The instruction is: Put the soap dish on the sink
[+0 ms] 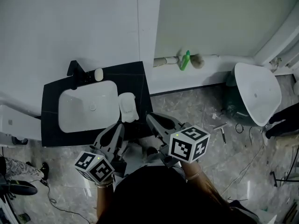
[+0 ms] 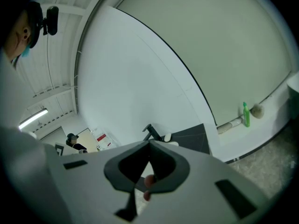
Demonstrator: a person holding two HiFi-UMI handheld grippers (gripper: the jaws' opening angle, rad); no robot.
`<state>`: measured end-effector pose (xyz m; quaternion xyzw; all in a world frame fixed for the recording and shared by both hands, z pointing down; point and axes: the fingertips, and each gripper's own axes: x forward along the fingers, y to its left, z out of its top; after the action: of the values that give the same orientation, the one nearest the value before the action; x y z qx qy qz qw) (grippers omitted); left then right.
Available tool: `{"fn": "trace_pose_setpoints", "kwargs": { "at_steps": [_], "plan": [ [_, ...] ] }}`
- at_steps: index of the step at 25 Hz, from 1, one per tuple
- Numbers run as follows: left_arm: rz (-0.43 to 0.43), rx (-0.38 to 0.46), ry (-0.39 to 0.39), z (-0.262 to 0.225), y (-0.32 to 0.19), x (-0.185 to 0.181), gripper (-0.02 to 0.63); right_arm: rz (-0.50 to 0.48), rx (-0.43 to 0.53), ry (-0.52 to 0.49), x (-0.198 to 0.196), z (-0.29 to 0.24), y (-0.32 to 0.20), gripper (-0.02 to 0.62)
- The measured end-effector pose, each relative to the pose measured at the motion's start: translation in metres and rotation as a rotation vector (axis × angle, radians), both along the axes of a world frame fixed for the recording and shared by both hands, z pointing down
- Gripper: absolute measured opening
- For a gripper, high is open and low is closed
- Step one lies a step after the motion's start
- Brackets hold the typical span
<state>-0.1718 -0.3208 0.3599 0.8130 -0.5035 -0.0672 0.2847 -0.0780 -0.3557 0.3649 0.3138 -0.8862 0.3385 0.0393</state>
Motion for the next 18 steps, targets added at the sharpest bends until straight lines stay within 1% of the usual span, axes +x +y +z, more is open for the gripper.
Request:
{"fn": "trace_pose_setpoints", "kwargs": {
  "at_steps": [5,11,18],
  "plan": [
    [-0.036,0.003,-0.001,-0.004,0.014,0.004,0.003,-0.01,0.027,-0.021,0.004,-0.007,0.01,0.02],
    [-0.094,-0.024,0.047,0.001,0.022,0.001,0.003,0.002,0.017,-0.066,0.013,-0.012,0.014,0.02],
    [-0.107,-0.079,0.091,0.01,0.014,-0.001,0.003,0.015,-0.009,-0.048,0.015,-0.007,0.004,0.018]
  ]
}}
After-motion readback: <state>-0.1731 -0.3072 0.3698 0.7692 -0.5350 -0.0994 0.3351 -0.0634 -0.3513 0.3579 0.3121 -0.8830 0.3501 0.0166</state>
